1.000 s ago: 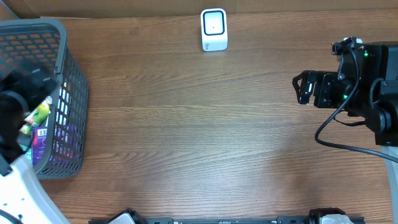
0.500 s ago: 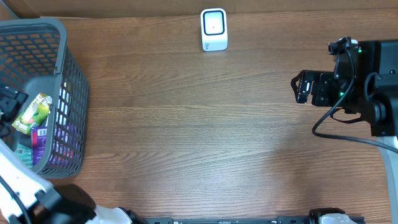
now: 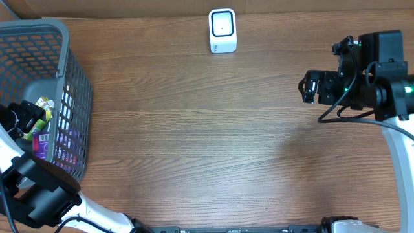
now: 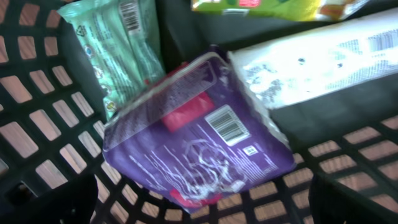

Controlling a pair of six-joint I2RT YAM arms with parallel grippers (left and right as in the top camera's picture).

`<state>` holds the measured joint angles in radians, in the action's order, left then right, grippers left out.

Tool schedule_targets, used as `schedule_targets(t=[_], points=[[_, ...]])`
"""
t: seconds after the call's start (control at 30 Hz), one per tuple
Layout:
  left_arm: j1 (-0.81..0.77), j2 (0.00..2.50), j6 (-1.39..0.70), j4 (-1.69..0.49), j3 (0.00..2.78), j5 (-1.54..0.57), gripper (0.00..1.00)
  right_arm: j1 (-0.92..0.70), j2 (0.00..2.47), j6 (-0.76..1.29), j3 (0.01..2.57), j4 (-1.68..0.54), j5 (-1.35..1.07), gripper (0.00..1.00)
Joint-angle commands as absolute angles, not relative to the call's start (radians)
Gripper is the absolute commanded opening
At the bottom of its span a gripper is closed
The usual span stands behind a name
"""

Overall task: Scan the item barcode
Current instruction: 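Reach the left gripper into the grey basket toward the purple pack, then lift the purple pack with the left gripper and place it mid-table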

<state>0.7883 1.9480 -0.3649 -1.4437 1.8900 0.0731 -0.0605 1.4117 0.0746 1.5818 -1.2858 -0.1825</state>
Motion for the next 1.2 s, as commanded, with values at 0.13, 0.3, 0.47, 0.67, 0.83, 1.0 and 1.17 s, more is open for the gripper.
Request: schedule_targets(t=[0.13,0.3,0.47,0.67,0.83,1.0,1.17], points=[[0.807,1.950,-0.363,-1.290,1.708,0.129,1.00,-0.061,1.450,0.073,1.604,-1.283,-0.177,1.00],[0.805,1.950,-0.363,-1.153,1.586,0.130,0.92,-0.061,1.460,0.070,1.604,-1.280,-0.177,1.00],[0.804,1.951,-0.363,-1.092,1.532,0.124,0.49,-0.061,1.463,0.070,1.604,-1.280,-0.177,1.00],[0.804,1.950,-0.362,-1.084,1.535,0.102,0.04,-0.061,1.463,0.071,1.604,-1.280,-0.177,1.00],[0.804,1.950,-0.315,-1.136,1.620,0.037,0.04,-0.061,1.463,0.071,1.604,-1.280,-0.177,1.00],[0.801,1.950,-0.228,-1.271,1.918,-0.001,0.04,-0.061,1.463,0.071,1.604,-1.288,-0.176,1.00],[0.783,1.950,-0.208,-1.402,2.237,-0.001,0.04,-0.061,1.463,0.071,1.604,-1.285,-0.177,1.00]])
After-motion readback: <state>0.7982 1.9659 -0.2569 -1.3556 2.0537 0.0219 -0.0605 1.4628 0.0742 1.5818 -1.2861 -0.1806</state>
